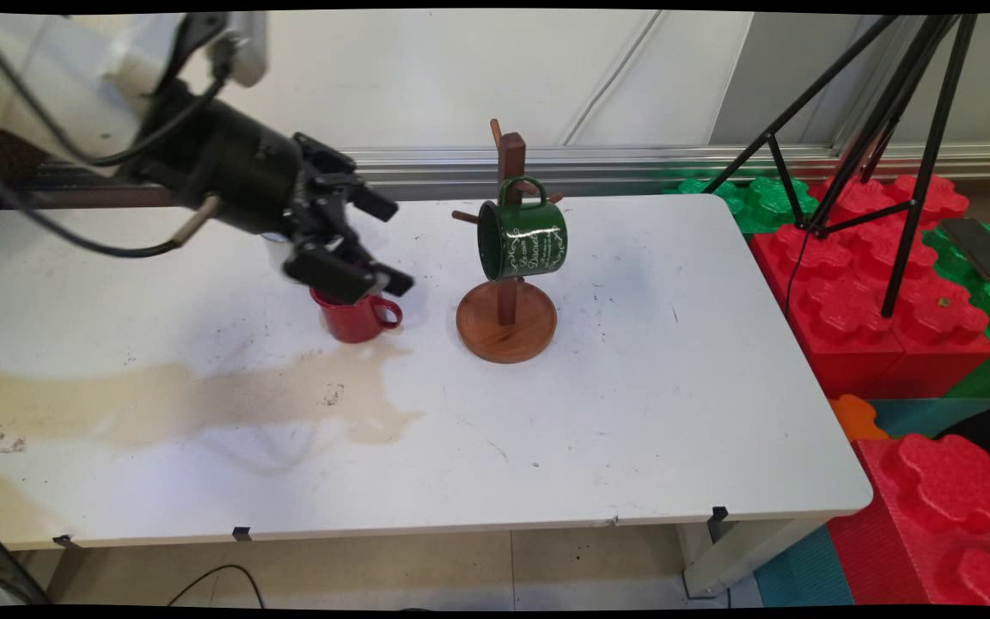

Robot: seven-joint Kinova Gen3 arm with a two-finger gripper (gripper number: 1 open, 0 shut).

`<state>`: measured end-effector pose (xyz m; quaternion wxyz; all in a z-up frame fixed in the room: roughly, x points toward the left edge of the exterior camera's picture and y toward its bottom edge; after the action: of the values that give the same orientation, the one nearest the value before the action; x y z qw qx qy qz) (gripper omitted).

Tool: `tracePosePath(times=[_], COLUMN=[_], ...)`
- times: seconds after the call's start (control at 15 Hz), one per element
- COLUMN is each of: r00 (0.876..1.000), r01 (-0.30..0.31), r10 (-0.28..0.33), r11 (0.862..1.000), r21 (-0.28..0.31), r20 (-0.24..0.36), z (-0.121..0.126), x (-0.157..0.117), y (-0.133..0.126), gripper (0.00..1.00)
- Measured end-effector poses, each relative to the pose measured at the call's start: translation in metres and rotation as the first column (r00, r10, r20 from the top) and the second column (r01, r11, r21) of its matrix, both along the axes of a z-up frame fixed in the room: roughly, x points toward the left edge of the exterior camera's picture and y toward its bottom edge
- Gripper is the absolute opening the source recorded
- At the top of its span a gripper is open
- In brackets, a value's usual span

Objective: Pick up the green mug from the rack

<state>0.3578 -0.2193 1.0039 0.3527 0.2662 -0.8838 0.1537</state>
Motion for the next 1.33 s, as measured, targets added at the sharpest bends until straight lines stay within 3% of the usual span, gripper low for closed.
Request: tracePosePath(times=[0.53, 1.33], r00=[0.998, 0.989], r01=[-0.059, -0.122], r10=[0.059, 0.129], r11=[0.997, 0.989], r21=[0.048, 0.085], r20=[-0.012, -0.072], z=[-0.007, -0.034], x=[-0.044, -0.077], y=[-0.027, -0.045], gripper=[1.0, 1.0])
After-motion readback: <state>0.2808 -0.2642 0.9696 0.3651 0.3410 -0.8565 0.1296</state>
